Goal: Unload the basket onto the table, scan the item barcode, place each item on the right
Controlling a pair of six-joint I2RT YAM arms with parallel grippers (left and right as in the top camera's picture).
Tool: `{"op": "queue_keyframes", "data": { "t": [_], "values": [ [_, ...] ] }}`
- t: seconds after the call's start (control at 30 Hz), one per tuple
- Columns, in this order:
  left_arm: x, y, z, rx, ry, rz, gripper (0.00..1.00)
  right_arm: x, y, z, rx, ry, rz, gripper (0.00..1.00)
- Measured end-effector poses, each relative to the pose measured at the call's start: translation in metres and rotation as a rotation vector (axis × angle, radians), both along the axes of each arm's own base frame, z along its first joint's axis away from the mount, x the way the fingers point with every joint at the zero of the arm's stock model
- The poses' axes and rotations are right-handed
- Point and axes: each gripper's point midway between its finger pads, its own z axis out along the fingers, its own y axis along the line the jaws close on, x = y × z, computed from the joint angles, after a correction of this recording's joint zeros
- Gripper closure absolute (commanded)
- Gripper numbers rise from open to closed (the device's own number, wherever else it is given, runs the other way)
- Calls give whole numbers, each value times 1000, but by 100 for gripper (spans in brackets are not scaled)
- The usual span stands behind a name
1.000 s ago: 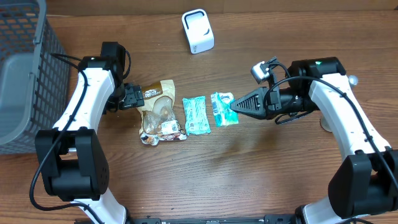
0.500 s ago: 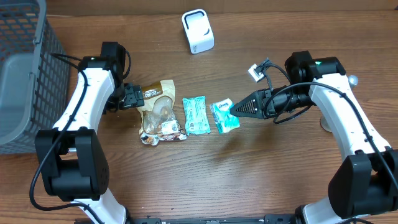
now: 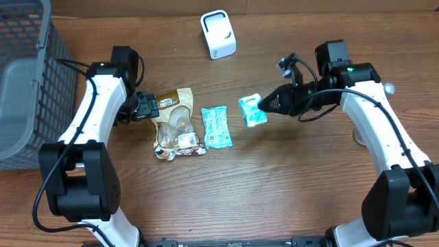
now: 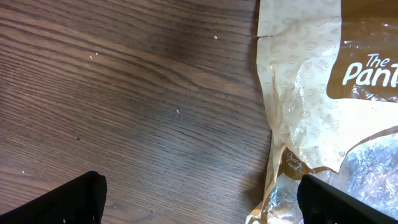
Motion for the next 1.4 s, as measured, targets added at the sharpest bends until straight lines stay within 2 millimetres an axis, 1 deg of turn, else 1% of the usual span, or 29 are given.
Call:
{"op": "queue_keyframes", "data": {
  "t": [0.1,0.2,0.27,0.37,0.47,0.57,0.6,0.63,0.67,0.7,0.8,0.9,1.0,1.2,1.3,1.4],
  "values": [
    [0,0,0,0,0,0,0,6,-8,-9,-72,60,-87,96],
    [0,0,0,0,0,0,0,12,-10,-6,-113,81,-133,97],
    [0,0,0,0,0,0,0,21,-10,7,-148,58,-160,96],
    [0,0,0,0,0,0,0,28,-9,24,-218,20,-193,97],
    [0,0,0,0,0,0,1,34,-4,42,-276,-29,-222,97],
    [0,0,0,0,0,0,0,41,8,73,-330,-127,-245,97],
    [0,0,0,0,0,0,0,43,13,87,-344,-171,-250,97],
    [0,0,0,0,0,0,0,44,15,93,-346,-190,-254,97],
    [0,0,0,0,0,0,0,46,19,104,-351,-225,-258,97],
    [0,0,0,0,0,0,0,48,24,122,-356,-278,-267,97],
    [0,0,0,0,0,0,0,54,35,161,-367,-411,-298,97],
    [0,0,0,0,0,0,0,63,44,186,-389,-541,-333,96],
    [0,0,0,0,0,0,1,72,51,190,-440,-623,-347,96],
    [0,0,0,0,0,0,1,99,73,182,-576,-789,-327,96],
    [0,0,0,0,0,0,1,114,81,179,-629,-865,-317,96],
    [0,0,0,0,0,0,1,131,86,171,-687,-929,-291,96]
  ]
}}
